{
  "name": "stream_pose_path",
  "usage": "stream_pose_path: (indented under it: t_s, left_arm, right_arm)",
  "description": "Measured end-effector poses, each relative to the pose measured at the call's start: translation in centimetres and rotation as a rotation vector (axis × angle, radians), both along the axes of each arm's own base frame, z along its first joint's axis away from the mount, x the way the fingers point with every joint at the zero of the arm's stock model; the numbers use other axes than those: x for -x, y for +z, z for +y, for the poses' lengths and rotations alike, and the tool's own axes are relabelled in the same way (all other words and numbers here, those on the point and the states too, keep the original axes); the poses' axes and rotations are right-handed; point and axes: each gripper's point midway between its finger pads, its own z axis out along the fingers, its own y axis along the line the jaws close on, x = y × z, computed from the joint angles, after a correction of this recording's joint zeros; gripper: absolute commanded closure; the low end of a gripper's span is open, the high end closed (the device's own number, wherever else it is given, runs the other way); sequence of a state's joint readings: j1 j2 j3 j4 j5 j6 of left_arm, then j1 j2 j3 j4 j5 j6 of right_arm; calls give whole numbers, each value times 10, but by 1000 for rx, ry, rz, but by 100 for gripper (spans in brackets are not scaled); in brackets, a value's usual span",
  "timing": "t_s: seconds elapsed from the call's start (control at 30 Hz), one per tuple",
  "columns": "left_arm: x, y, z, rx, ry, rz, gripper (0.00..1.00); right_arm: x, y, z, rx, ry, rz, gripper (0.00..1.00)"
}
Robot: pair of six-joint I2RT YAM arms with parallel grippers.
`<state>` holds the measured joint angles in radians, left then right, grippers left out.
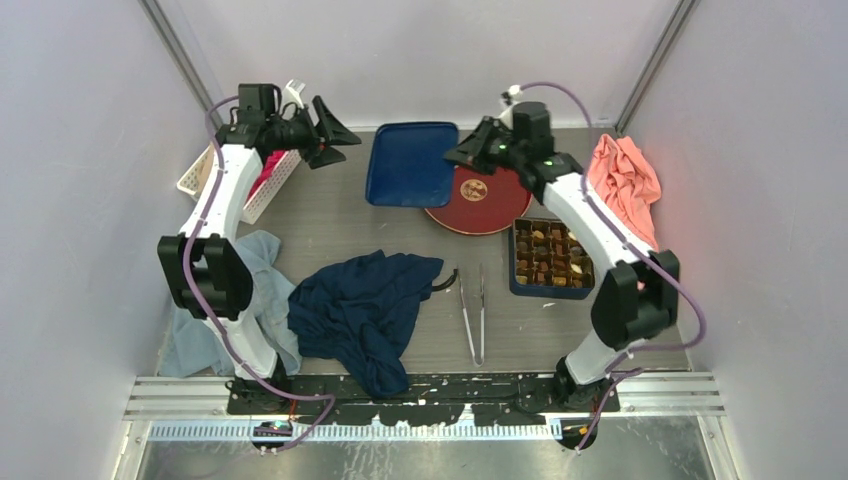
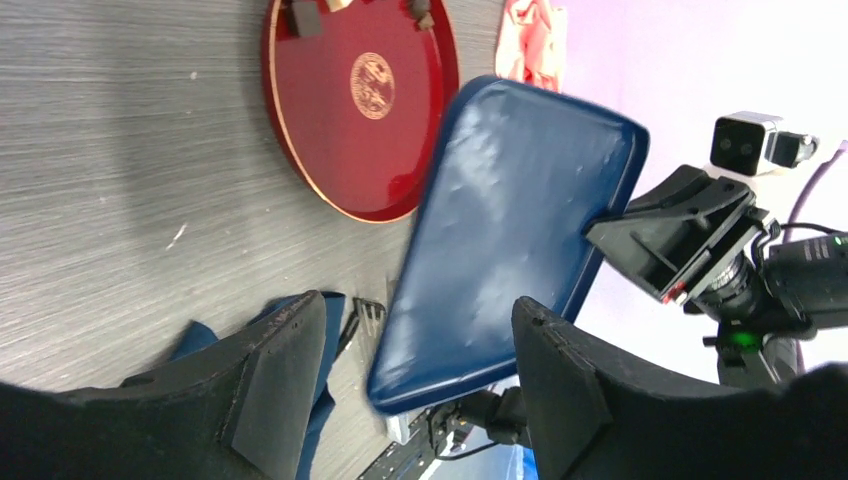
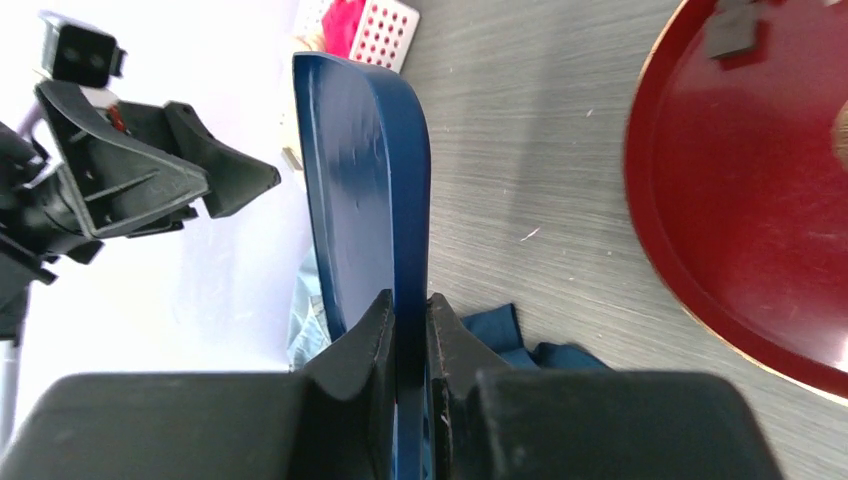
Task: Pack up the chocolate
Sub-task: Pick up the box lid from the center of the board.
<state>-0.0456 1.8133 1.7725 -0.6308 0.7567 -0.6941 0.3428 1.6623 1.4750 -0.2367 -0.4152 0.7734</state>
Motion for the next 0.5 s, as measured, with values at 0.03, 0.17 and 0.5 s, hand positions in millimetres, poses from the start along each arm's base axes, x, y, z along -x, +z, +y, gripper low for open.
stream_pose_path:
  t_s: [0.03, 0.17, 0.5]
  left_arm:
    - [3, 5, -1, 10, -12, -9, 27]
    - [16, 15, -12, 75, -71, -36, 23]
    - [44, 26, -82, 241, -266, -17, 34]
  right_arm:
    - [4, 7, -12, -11, -11, -10, 99]
    - [12, 27, -47, -51, -32, -43, 99]
    - [30, 34, -46, -224, 73, 16, 99]
